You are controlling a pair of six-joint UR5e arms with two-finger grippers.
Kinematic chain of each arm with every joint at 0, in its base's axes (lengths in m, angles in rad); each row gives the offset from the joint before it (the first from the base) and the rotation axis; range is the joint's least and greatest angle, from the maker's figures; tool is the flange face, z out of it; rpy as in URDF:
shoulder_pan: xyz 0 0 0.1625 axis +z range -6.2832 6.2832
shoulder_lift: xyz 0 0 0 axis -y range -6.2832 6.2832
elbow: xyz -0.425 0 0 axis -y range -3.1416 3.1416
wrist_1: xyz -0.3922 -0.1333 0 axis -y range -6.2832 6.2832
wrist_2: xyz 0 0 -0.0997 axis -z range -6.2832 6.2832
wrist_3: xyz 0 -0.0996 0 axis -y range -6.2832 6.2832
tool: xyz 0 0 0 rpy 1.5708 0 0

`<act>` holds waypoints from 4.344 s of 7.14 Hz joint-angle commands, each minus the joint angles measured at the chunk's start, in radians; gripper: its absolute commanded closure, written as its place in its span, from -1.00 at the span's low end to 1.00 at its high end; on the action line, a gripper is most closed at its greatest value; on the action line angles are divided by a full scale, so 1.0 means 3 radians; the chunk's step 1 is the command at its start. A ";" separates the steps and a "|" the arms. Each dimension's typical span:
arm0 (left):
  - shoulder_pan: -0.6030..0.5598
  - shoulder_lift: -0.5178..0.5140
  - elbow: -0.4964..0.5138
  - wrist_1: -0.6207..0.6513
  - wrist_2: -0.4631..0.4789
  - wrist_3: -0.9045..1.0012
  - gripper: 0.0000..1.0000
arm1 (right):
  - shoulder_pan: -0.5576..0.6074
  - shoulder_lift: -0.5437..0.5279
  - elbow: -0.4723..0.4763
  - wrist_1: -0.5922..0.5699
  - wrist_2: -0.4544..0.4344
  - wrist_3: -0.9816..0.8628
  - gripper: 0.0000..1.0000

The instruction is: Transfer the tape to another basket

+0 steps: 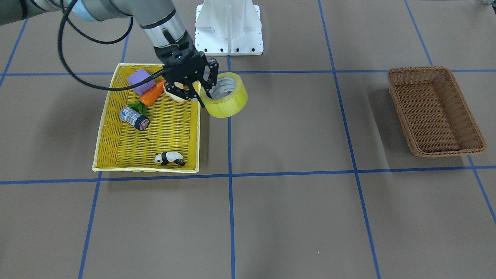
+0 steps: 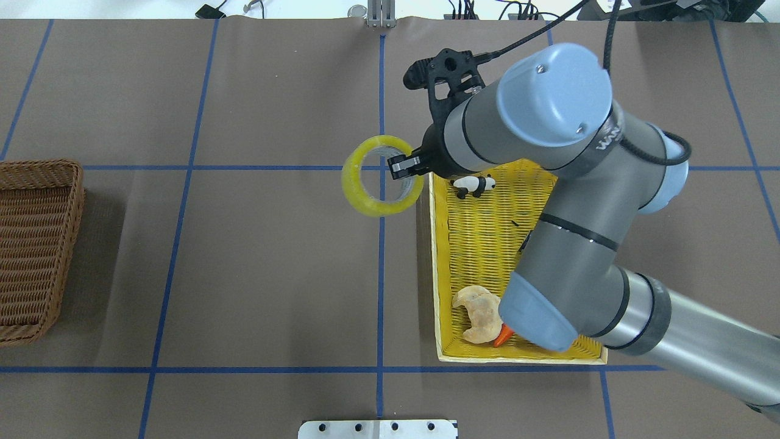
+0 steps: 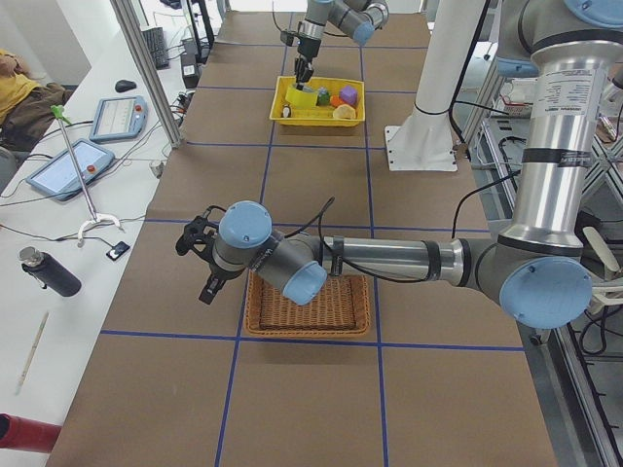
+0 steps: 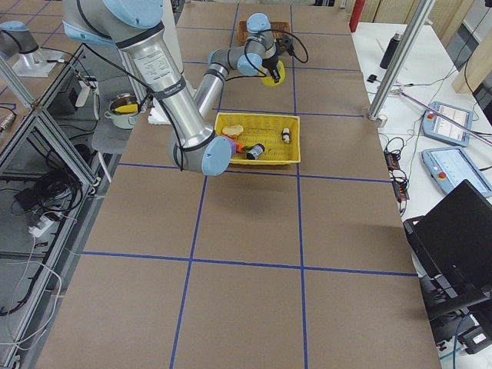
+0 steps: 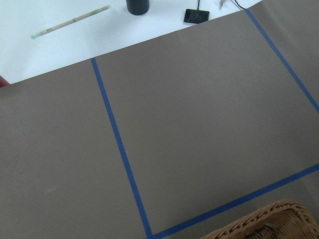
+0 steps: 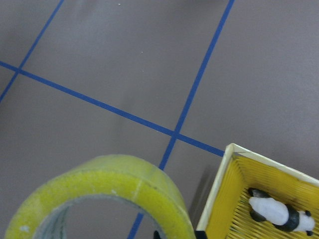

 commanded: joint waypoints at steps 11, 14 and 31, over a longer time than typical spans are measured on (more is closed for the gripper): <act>0.1524 -0.0553 -0.0454 -0.2187 -0.0593 -0.2596 -0.94 | -0.1182 0.0795 -0.0548 0.0163 -0.1809 0.0604 1.00; 0.1689 -0.0559 -0.0470 -0.2213 -0.0593 -0.2596 -0.94 | -0.0973 0.0816 -0.0589 0.0199 -0.1768 0.0589 1.00; 0.1787 -0.1203 0.0092 -0.2162 -0.0286 -0.2795 -0.93 | -0.0455 0.1081 -0.1372 0.0777 -0.1093 0.0456 1.00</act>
